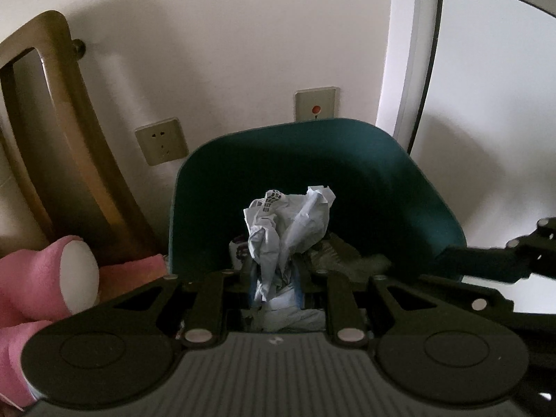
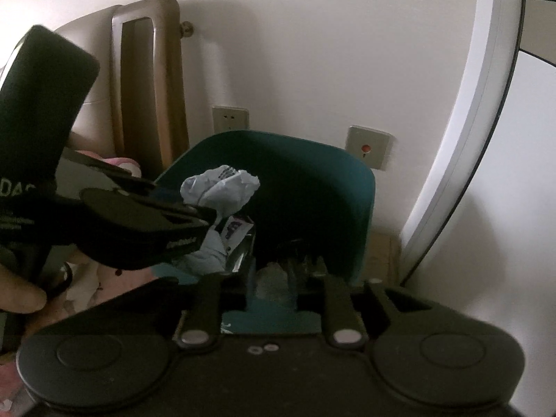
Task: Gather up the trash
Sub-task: 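Open both tools over the wastebasket to drop the paper and tissue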
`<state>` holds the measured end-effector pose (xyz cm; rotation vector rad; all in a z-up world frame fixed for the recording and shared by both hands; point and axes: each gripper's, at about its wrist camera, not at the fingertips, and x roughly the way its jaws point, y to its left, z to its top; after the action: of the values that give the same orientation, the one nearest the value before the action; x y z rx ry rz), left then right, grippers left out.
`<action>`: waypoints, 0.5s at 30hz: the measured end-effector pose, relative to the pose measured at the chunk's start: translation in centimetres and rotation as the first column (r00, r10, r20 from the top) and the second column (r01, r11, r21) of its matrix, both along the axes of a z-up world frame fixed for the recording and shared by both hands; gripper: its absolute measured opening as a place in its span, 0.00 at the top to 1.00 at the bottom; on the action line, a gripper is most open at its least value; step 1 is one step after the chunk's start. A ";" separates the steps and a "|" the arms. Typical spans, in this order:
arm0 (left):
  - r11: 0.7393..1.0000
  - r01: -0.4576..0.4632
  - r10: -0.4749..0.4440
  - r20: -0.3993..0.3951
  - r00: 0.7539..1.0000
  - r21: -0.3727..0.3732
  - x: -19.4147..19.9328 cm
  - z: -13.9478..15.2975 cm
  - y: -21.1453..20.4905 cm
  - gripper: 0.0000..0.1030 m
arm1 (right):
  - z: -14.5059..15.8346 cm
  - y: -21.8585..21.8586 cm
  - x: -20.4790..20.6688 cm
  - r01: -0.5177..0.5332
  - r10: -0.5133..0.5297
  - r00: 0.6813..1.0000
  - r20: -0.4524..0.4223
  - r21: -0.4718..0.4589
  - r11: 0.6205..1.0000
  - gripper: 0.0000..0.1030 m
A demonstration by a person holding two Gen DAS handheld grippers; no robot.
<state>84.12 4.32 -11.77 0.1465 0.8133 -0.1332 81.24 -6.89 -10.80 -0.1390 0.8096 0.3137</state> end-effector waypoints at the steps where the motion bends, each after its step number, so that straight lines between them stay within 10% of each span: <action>1: 1.000 0.000 0.000 -0.001 1.000 0.000 0.0 0.0 0.0 0.78 | 0.1 -0.1 -0.1 -0.002 0.002 1.000 0.003 0.004 1.000 0.73; 5: 1.000 -0.005 0.005 -0.004 1.000 -0.026 -0.3 0.1 0.4 0.70 | 0.3 0.0 -0.3 -0.011 0.010 1.000 0.006 0.008 1.000 0.69; 9: 0.998 -0.009 0.011 0.037 0.999 -0.054 -1.3 0.6 0.6 0.29 | 0.7 -0.1 -0.9 -0.015 0.015 1.000 0.013 0.009 1.000 0.64; 15: 0.993 -0.001 0.012 0.089 0.996 -0.120 -3.3 2.4 1.2 0.29 | 1.9 -0.9 -2.9 -0.024 0.022 0.999 0.040 0.053 0.998 0.57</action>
<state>80.85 5.56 -9.38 0.0362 0.7138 -0.1682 78.33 -7.74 -8.88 -0.1041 0.7600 0.3529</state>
